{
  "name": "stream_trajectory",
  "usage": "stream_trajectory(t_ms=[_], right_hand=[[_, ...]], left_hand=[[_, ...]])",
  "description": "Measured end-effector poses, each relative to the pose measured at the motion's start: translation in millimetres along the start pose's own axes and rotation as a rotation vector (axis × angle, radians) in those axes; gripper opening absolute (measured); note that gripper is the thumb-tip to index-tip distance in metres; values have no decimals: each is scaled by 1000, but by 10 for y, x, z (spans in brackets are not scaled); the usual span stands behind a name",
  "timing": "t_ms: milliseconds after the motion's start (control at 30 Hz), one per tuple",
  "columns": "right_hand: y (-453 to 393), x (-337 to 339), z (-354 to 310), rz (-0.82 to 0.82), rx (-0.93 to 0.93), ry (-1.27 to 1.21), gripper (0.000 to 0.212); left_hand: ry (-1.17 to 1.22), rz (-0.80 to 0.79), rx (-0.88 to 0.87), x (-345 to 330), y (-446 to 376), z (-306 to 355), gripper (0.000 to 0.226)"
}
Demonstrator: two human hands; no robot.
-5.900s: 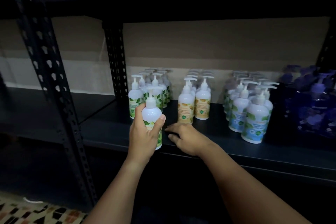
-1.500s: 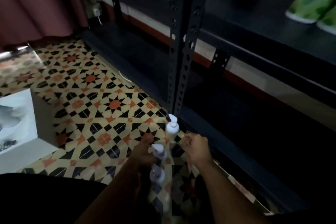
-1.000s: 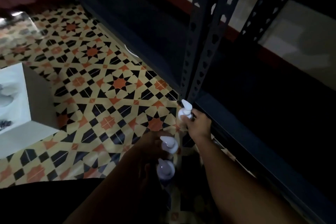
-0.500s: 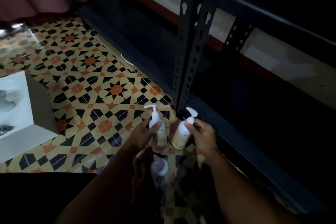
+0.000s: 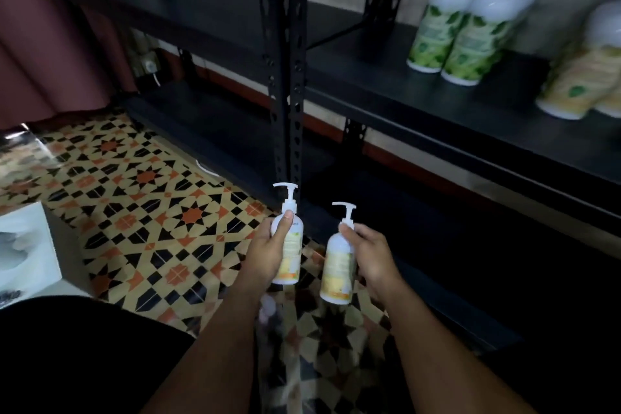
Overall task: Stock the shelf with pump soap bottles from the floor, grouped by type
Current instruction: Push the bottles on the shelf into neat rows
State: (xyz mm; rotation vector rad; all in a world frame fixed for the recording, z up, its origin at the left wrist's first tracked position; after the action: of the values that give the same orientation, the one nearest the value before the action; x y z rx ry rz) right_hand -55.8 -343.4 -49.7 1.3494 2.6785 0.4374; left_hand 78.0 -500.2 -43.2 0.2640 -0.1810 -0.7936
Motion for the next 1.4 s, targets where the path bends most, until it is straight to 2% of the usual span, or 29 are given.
stream_trajectory(t_ms=[67, 167, 267, 367, 467, 533, 600, 667, 833, 967, 1100, 1233, 1400], right_hand=[[176, 108, -133, 58, 18, -23, 39], [458, 249, -278, 154, 37, -45, 39], [746, 349, -381, 216, 73, 50, 43], [1066, 409, -475, 221, 89, 156, 49], [1287, 420, -493, 177, 78, 108, 47], [1344, 452, -434, 169, 57, 63, 57], [1357, 489, -388, 178, 50, 98, 71], [1368, 509, -386, 178, 65, 133, 75], [1419, 620, -400, 219, 127, 18, 60], [1456, 702, -386, 293, 149, -91, 60], [1470, 705, -394, 217, 179, -137, 46], [1494, 634, -390, 120, 174, -123, 29], [1474, 621, -329, 136, 152, -105, 26]], left_hand=[[-18, -10, -31, -121, 198, 108, 64], [-39, 11, -55, -271, 503, 236, 55], [-82, -23, -91, -422, 789, 340, 60], [-88, -63, -128, -554, 1025, 376, 51], [-120, -116, -128, -642, 1150, 322, 61], [-176, -111, -116, -648, 1167, 285, 66], [-242, -100, -140, -646, 1194, 295, 64], [-281, -91, -153, -637, 1202, 300, 60], [-206, -153, -144, -626, 1188, 302, 52], [-172, -224, -180, -658, 1204, 327, 50], [-131, -213, -173, -710, 1232, 310, 50], [-111, -165, -168, -735, 1252, 299, 39], [-70, -203, -180, -772, 1259, 306, 36]])
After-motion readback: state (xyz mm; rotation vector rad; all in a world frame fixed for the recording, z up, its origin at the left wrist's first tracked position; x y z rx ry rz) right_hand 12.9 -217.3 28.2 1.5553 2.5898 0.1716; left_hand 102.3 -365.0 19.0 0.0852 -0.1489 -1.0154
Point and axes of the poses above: each hand's wrist, its own y-axis away from the middle knuckle, its own x-axis out of the back of the hand, z = x × y, the point moved 5 cm from there along -y, towards the middle knuckle, and after that the axes turned 2 degrees about -z, right-handed, at the moved point
